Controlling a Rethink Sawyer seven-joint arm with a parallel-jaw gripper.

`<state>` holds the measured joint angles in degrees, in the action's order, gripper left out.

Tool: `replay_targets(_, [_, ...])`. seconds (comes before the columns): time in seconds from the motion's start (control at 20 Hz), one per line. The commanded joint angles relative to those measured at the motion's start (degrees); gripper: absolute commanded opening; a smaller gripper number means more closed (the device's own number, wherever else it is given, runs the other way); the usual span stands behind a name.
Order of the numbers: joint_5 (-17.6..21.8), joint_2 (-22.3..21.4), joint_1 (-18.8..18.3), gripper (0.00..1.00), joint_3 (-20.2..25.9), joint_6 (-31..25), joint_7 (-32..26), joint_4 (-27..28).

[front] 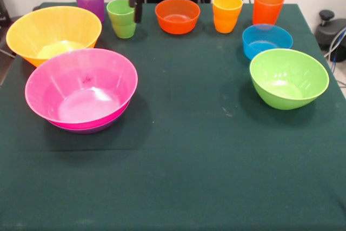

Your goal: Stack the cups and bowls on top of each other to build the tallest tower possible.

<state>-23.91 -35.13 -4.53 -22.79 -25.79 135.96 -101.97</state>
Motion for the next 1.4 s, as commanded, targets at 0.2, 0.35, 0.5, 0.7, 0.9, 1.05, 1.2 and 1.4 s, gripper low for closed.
replay_targets(0.2, [-4.1,4.5,2.8,1.00,6.1,5.7,13.7,-4.7])
replay_targets(0.35, [-5.7,5.3,1.5,1.00,8.9,9.9,13.1,-7.1])
replay_targets(0.5, [-6.4,5.7,0.9,1.00,9.7,11.8,12.8,-8.1])
replay_targets(0.7, [-7.5,6.0,1.4,1.00,8.2,11.1,13.0,-8.3])
replay_targets(0.9, [-7.8,6.4,-0.4,1.00,8.1,11.9,11.6,-8.5])
replay_targets(1.05, [-7.7,6.0,-1.8,1.00,8.0,11.4,10.4,-8.7])
replay_targets(1.2, [-7.7,5.3,-2.7,1.00,8.0,11.2,9.9,-9.1])
replay_targets(1.4, [-7.4,5.3,-1.5,1.00,6.7,10.6,10.5,-8.7])
